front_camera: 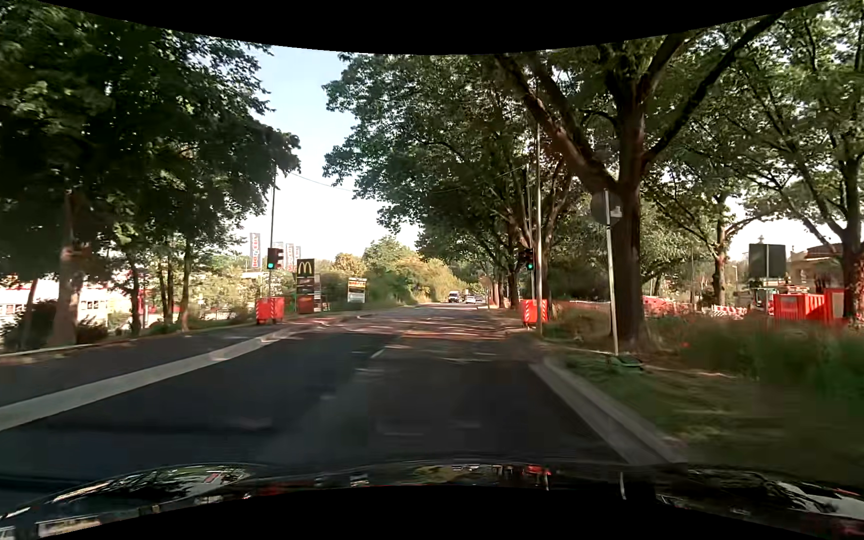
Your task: Follow the waypoints while adhering to traffic rules and regulations
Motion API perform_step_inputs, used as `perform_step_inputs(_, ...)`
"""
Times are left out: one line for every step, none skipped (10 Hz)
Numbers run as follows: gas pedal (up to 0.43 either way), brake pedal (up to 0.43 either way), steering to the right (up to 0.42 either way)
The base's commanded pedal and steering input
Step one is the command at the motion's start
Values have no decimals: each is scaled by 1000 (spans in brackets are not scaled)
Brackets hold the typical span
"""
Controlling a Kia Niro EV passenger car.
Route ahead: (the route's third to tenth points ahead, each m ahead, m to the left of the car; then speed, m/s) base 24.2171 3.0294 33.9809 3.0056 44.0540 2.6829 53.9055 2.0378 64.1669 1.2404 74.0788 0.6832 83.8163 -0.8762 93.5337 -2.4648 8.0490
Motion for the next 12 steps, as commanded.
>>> perform_step_inputs(0, 0, 9)
perform_step_inputs(0, 0, 8)
perform_step_inputs(0, 0, 6)
perform_step_inputs(0, 0, 6)
perform_step_inputs(0, 0, 5)
perform_step_inputs(0, 0, 5)
perform_step_inputs(8, 0, 5)
perform_step_inputs(8, 0, 4)
perform_step_inputs(20, 0, 4)
perform_step_inputs(20, 0, 4)
perform_step_inputs(39, 0, 6)
perform_step_inputs(47, 0, 7)
